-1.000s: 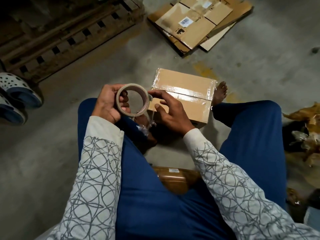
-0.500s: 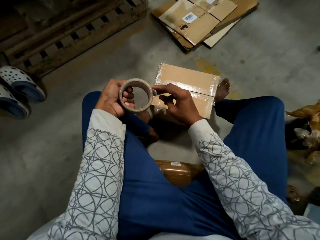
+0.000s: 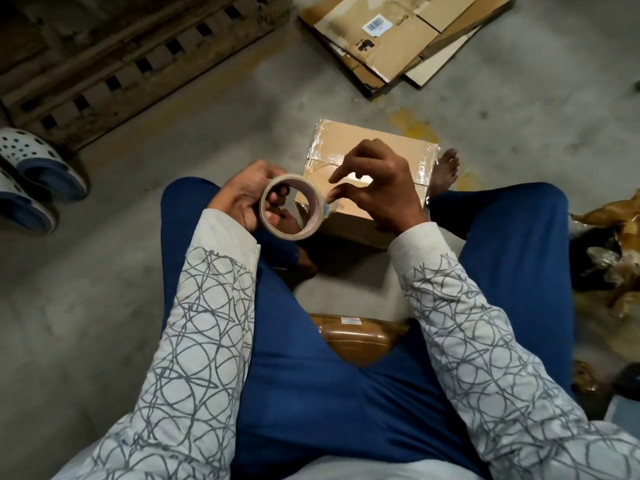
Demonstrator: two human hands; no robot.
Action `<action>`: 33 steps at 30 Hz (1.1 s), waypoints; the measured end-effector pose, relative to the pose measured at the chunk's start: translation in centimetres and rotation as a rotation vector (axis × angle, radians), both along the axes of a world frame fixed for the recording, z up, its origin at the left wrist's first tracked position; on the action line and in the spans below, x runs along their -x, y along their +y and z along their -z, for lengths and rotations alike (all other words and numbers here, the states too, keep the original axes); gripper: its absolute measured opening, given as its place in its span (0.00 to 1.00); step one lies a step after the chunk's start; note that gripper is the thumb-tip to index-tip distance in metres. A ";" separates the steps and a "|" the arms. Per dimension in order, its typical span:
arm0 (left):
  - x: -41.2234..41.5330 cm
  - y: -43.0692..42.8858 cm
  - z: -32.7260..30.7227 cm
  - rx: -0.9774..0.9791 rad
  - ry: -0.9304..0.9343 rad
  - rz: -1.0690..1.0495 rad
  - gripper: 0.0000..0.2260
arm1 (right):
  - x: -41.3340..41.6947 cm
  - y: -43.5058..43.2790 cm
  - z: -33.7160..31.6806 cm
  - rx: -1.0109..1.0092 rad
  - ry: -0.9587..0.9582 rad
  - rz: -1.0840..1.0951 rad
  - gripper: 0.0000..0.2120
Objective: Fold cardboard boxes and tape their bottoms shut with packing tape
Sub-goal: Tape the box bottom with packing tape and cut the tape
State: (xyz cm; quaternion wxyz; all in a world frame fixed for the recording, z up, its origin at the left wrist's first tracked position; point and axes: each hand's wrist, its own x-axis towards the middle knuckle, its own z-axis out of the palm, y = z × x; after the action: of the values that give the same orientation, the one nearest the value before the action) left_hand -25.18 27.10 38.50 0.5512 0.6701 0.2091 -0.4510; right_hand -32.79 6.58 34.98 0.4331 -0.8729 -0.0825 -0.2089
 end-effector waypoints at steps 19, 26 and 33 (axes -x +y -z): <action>1.8 -3.4 1.2 0.046 -0.295 -0.246 0.15 | 5.9 1.6 -0.5 -0.847 0.796 0.215 0.16; 3.1 -10.5 1.9 0.167 -0.394 0.084 0.06 | 3.9 -0.5 1.4 -0.662 0.620 0.447 0.18; -2.2 -14.0 8.1 -0.148 -0.482 0.150 0.08 | 0.7 -10.5 7.0 -0.482 0.651 0.843 0.11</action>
State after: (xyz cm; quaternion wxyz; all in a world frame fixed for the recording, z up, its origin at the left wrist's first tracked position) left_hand -23.01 13.05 30.40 0.4993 0.8105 0.0539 -0.3013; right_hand -33.46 -3.96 28.02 0.5019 -0.7264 0.4594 -0.0970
